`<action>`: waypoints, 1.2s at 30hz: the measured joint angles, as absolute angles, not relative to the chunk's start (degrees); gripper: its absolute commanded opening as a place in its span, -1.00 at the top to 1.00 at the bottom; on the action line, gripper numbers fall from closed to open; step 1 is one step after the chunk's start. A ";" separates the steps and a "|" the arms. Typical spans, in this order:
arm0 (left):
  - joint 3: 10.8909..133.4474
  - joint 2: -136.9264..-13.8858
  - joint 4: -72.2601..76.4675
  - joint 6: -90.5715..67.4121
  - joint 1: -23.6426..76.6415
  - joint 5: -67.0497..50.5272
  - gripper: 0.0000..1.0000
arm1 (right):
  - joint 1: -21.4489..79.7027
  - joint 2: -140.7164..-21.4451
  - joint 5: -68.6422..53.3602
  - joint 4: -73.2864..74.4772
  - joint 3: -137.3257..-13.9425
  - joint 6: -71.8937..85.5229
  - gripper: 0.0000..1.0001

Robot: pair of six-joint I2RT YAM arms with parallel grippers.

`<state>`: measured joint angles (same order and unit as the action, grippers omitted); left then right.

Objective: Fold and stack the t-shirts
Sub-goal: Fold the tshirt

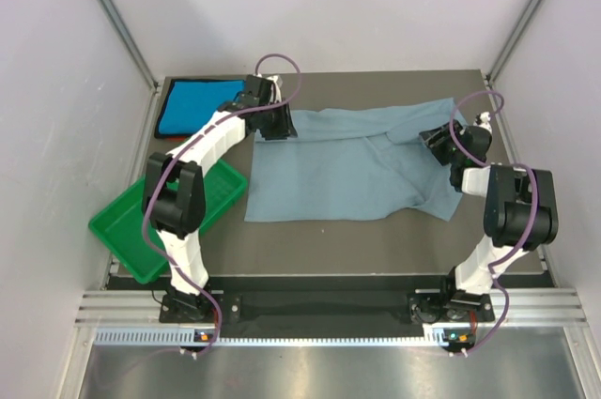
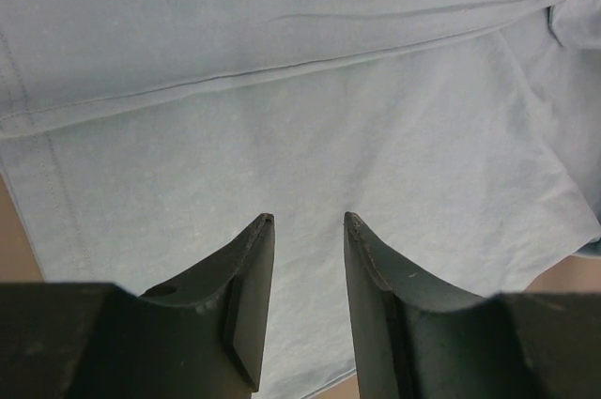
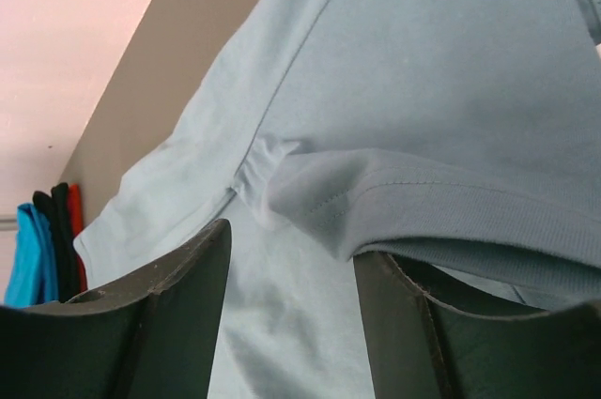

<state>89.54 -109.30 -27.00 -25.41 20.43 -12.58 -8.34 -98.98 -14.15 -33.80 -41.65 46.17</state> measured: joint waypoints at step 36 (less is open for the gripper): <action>94.67 -123.26 -33.08 -24.12 20.75 -3.97 0.23 | -7.60 -90.08 -13.28 -12.14 -41.54 57.14 1.00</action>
